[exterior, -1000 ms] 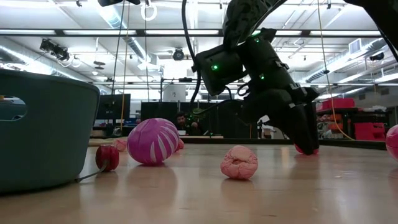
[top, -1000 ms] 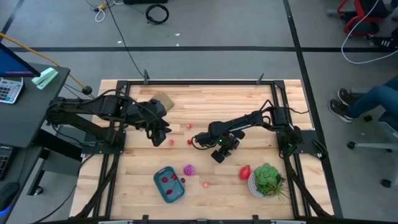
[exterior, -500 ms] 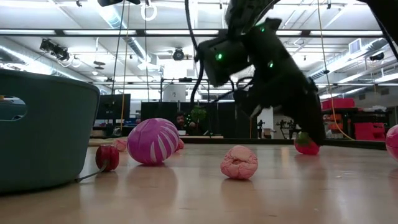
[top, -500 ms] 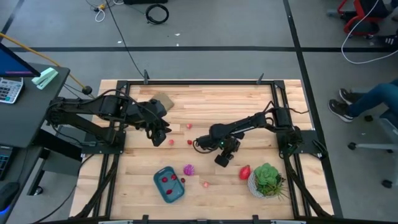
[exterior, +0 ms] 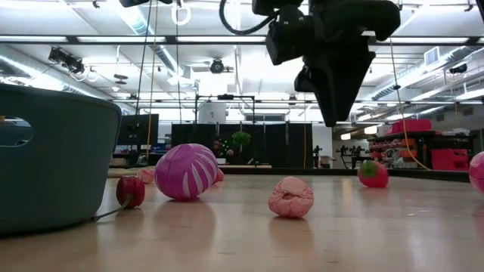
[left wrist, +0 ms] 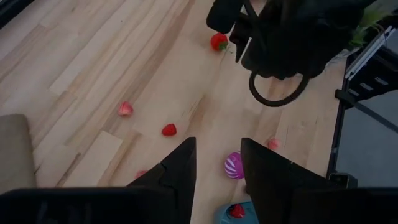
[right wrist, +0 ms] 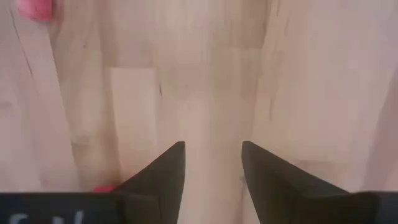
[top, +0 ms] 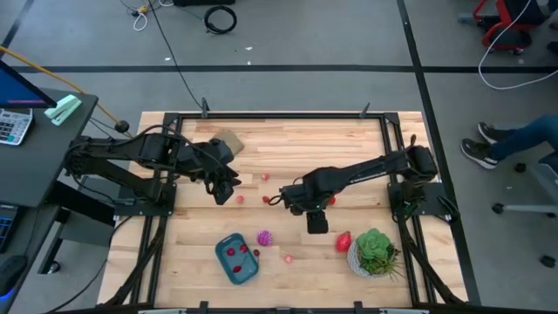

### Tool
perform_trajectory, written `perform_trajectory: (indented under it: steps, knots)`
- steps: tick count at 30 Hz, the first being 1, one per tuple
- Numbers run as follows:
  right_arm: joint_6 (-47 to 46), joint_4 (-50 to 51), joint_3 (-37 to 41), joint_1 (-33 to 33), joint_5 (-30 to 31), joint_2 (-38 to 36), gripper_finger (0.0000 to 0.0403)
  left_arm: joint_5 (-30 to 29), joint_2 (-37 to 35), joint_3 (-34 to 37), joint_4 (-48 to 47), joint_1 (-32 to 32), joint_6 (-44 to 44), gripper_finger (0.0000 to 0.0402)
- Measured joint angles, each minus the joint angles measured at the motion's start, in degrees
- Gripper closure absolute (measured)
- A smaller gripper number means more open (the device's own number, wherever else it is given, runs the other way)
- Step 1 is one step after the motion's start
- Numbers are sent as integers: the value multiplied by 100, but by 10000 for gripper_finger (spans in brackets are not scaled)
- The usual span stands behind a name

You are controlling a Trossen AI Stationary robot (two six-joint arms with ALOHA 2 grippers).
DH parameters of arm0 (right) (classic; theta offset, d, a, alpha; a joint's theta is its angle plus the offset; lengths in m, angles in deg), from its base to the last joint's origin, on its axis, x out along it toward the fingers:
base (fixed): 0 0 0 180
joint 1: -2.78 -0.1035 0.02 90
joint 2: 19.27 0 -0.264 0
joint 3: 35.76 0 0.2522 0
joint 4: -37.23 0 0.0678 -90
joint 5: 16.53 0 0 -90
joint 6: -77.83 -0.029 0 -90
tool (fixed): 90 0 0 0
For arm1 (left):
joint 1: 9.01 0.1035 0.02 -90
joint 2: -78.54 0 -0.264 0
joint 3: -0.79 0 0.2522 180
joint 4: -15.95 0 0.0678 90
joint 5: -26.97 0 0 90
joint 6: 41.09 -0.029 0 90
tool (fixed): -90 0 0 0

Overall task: Pick and placing Produce into tupperware
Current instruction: Put the red strawberry into the blue bin

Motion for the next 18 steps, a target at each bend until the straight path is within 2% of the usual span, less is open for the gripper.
perform_trajectory:
  steps: [6,11,18]
  knots:
    - [64,474,84,164,71,67,195,2,0,0,15,1,50,267]
    - [272,345,526,144,98,76,166,0,0,0,39,-1,50,266]
    - [863,-143,955,10,1092,80,161,2,0,-2,68,-1,46,272]
